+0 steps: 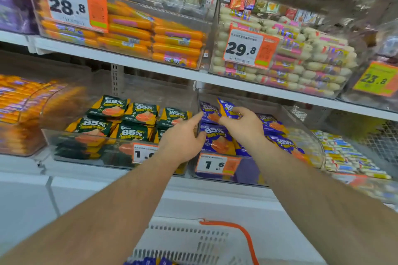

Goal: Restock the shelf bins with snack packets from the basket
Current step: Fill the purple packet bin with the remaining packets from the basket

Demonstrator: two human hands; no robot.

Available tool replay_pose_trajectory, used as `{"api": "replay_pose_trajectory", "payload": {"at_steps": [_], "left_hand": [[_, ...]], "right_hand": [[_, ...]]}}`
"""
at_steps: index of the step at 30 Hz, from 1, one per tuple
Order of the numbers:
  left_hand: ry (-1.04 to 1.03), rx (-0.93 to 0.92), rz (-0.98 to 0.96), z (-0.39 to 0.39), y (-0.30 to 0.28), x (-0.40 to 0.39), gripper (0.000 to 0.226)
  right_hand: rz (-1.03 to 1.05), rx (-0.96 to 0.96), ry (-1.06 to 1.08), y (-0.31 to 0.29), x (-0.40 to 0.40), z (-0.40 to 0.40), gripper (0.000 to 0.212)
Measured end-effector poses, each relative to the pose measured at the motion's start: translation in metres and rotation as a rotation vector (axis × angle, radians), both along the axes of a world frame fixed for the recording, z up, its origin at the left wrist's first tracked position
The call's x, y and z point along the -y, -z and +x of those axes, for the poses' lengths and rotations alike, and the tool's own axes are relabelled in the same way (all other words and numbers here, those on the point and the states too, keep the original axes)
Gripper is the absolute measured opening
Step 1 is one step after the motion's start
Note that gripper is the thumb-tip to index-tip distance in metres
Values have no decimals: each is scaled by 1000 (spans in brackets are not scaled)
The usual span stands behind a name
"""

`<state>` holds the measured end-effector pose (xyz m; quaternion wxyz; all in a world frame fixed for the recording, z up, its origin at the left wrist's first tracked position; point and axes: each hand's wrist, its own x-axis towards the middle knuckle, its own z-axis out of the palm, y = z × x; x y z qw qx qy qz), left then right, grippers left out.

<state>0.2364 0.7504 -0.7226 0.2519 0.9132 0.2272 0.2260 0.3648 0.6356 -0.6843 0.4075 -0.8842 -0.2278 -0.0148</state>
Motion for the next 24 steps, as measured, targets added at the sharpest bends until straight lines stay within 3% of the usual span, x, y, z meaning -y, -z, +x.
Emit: {"api": "replay_pose_trajectory", "payload": {"at_steps": [5,9,14,24], "left_hand": [[14,-67,-25,1,-2,-6,69],[19,-60,-44,2,2,-9,69],[13,-36,-25,4,6,-12,70],[9,-4,-15,3,6,-10,70]], "right_hand": [[-74,-82,-15,1,-52,34,45],[-130,-99,19,12,-79,54,59],[-257,-61,-195,20,-96,64,47],[-494,74,-262,17,-102,72,49]]}}
